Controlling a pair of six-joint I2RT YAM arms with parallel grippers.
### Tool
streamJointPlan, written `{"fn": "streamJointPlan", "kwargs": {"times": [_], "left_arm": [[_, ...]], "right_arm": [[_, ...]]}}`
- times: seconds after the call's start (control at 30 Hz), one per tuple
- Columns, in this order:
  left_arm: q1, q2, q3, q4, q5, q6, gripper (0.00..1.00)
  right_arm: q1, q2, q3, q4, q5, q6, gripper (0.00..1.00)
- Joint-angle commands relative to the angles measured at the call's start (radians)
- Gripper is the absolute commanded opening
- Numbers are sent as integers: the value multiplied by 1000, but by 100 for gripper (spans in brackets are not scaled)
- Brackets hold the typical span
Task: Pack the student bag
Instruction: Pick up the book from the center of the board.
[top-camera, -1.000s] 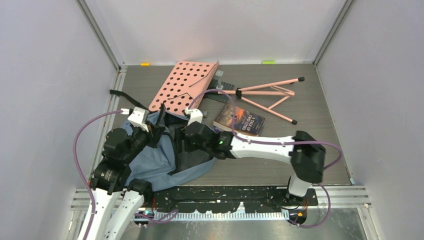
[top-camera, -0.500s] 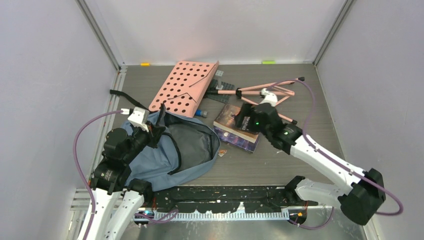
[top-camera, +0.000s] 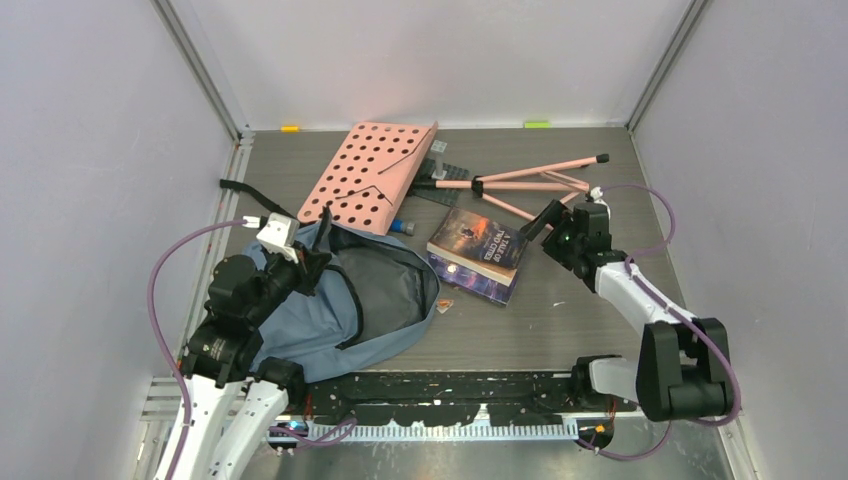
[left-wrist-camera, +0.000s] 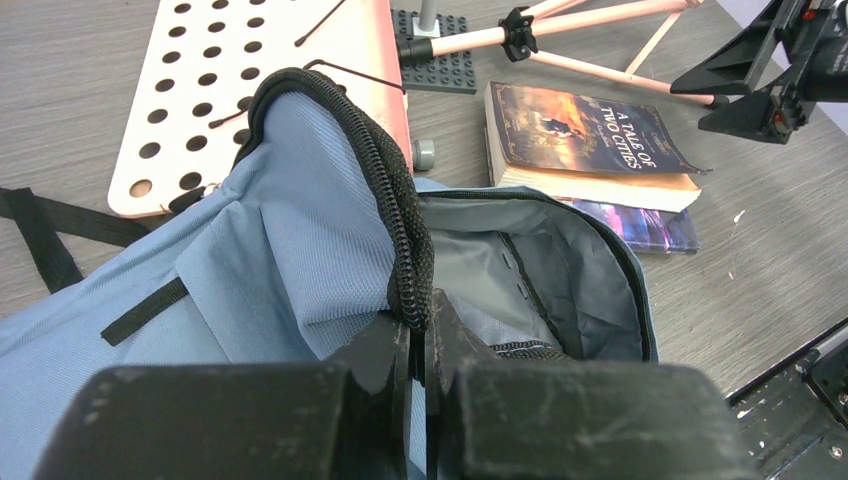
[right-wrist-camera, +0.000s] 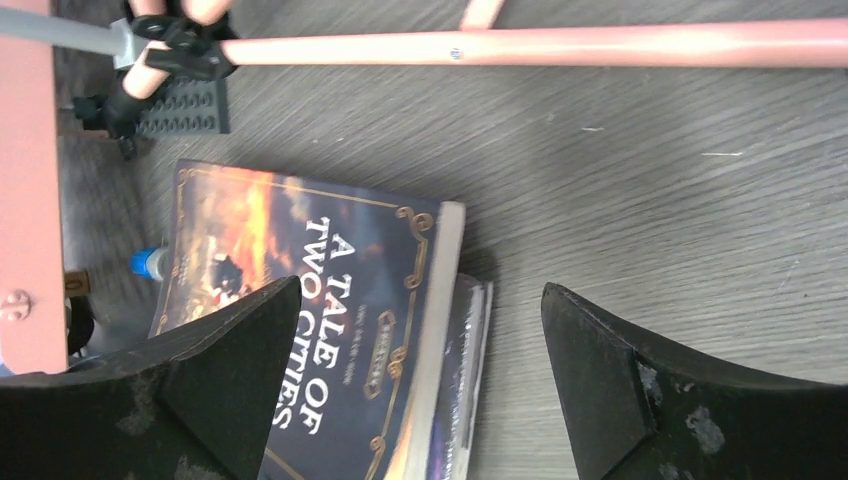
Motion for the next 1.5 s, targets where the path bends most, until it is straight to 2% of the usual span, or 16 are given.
{"fn": "streamJointPlan", "kwargs": {"times": [0.0,0.17,0.53,0.73,1.03,1.2,1.33,1.47], "left_arm": [[5,0,11,77,14,12,0],[5,4,13,77,13,12,0],[5,5,12,77,15,14,0],[5,10,11,78,17,14,0],[4,19,13,80,19,15,0],[5,23,13,80,20,15,0],[5,22,13,78,19,15,0],[5,19,13,79,17,17,0]], "right_arm": [[-73,69,-47,240,-135,48,96],[-118,154,-87,447,-218,75,95],[-122,369,-83,646,-277,154,93],[-122,484,-76,769,-357,220,88],[-120,558,-79,904,-481,292,71],[-120,552,-98,955,-499,326,52],[-120,473,-82,882,-478,306,35],[-121,343,-41,717,-441,233,23]]}}
